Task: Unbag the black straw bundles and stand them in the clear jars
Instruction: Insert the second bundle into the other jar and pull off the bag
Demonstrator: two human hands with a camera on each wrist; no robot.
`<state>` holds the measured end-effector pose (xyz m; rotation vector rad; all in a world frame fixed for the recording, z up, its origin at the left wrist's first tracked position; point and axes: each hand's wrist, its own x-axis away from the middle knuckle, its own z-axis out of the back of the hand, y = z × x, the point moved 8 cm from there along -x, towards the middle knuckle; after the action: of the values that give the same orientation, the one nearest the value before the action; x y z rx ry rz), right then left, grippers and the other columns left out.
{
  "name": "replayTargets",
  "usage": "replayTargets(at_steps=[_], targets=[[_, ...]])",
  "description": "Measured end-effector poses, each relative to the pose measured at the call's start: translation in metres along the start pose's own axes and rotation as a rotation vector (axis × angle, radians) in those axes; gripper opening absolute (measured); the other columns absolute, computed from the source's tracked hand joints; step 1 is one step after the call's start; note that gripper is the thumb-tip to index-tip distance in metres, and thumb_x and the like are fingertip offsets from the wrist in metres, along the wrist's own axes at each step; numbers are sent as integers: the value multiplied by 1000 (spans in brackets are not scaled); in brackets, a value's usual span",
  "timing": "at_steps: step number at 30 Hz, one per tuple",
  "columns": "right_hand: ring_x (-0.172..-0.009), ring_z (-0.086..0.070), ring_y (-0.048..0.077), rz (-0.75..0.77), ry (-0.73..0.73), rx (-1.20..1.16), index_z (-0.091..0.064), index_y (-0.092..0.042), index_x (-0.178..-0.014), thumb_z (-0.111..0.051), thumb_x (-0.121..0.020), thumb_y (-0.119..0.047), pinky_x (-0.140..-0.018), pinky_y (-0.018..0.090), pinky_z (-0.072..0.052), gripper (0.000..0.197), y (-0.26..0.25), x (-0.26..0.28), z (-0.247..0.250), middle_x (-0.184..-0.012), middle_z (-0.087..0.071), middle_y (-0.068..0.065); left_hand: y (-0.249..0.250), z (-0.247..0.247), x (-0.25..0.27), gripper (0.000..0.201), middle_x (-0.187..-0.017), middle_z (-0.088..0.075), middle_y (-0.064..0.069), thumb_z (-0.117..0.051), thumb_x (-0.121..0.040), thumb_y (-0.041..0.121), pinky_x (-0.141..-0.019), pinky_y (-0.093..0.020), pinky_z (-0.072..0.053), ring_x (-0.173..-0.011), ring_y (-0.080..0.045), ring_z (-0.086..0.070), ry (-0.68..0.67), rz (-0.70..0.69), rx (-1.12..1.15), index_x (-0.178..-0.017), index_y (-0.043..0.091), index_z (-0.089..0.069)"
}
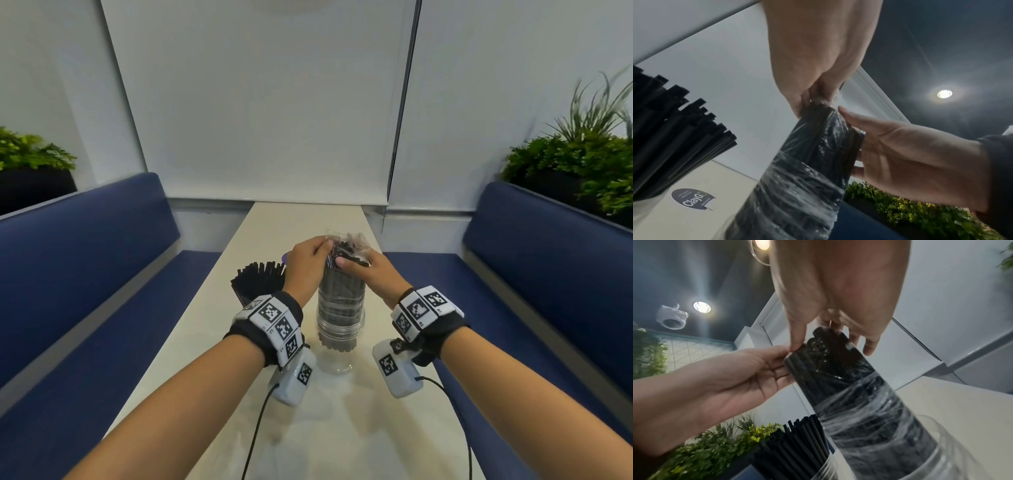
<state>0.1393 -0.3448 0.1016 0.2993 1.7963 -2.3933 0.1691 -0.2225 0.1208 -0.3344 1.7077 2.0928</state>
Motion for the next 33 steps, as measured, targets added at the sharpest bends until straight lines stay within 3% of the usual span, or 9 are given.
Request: replayTargets(at_steps=[4,8,13,16,22,25,28,31,33], targets=[[-103,-61,21,43,155,166,-66,-13,-110,-64,-83,-23,-93,36,-48,29,1,-4,10,-109,-68,8,1,2,-6,21,-98,-73,-10,-56,-91,17,-80,-23,-46,-87,-14,-62,48,-3,-15,-101,7,-72],[-78,-62,16,42,275,245,-71,-4,-95,-65,-83,-22,-68,20,-50,22,-4,-7,17,-90,-71,9,-2,0,-8,20,-86,-70,-9,-58,-89,17,-61,-5,-40,-65,-4,-55,59,9,15,-100,5,-71],[-84,-68,27,12,404,189,-72,-2,-90,-63,-82,-7,-82,42,-55,13,-6,-13,25,-91,-73,18,-13,-9,-5,34,-111,-66,-5,-66,-84,19,-79,-11,-47,-99,-13,-60,-94,116,168,-115,6,-61],[-84,-66,26,31,370,60,-69,2,-95,-61,-82,0,-84,44,-54,16,-14,-15,24,-94,-70,17,-17,-15,1,25,-103,-69,-6,-68,-82,19,-74,-11,-46,-94,-14,-61,-222,106,3,-106,10,-67],[-103,-53,15,6,200,-84,-48,-3,-127,-67,-80,-13,-82,18,-47,52,-20,-9,5,-118,-56,7,-15,10,-7,13,-79,-69,-10,-72,-78,19,-68,-27,-44,-75,-20,-60,17,68,-117,-72,11,-64],[-101,-47,5,-68,81,7,-43,-10,-130,-68,-80,-14,-92,23,-38,56,-8,-5,-1,-107,-52,-15,-10,16,-9,22,-78,-69,-7,-73,-77,20,-70,-28,-48,-75,-20,-62,86,42,-100,-63,16,-56],[-118,-51,15,-77,36,74,-55,-14,-123,-68,-80,-23,-107,37,-38,45,4,-7,-4,-127,-58,0,-16,15,-9,27,-68,-63,-3,-73,-77,27,-63,-23,-46,-66,-16,-57,84,74,-81,-61,16,-55],[-122,-51,25,-29,157,122,-64,-6,-113,-61,-85,-13,-108,44,-37,29,4,-10,6,-130,-57,11,-25,10,-4,24,-72,-68,-11,-71,-78,30,-76,-40,-52,-69,-20,-59,39,127,-22,-62,17,-59],[-115,-56,25,15,213,155,-65,-6,-111,-55,-89,-12,-104,44,-42,25,-1,-10,8,-123,-62,12,-24,7,-2,23,-75,-67,-13,-68,-82,29,-77,-39,-50,-72,-21,-59,15,140,-9,-69,11,-62]])
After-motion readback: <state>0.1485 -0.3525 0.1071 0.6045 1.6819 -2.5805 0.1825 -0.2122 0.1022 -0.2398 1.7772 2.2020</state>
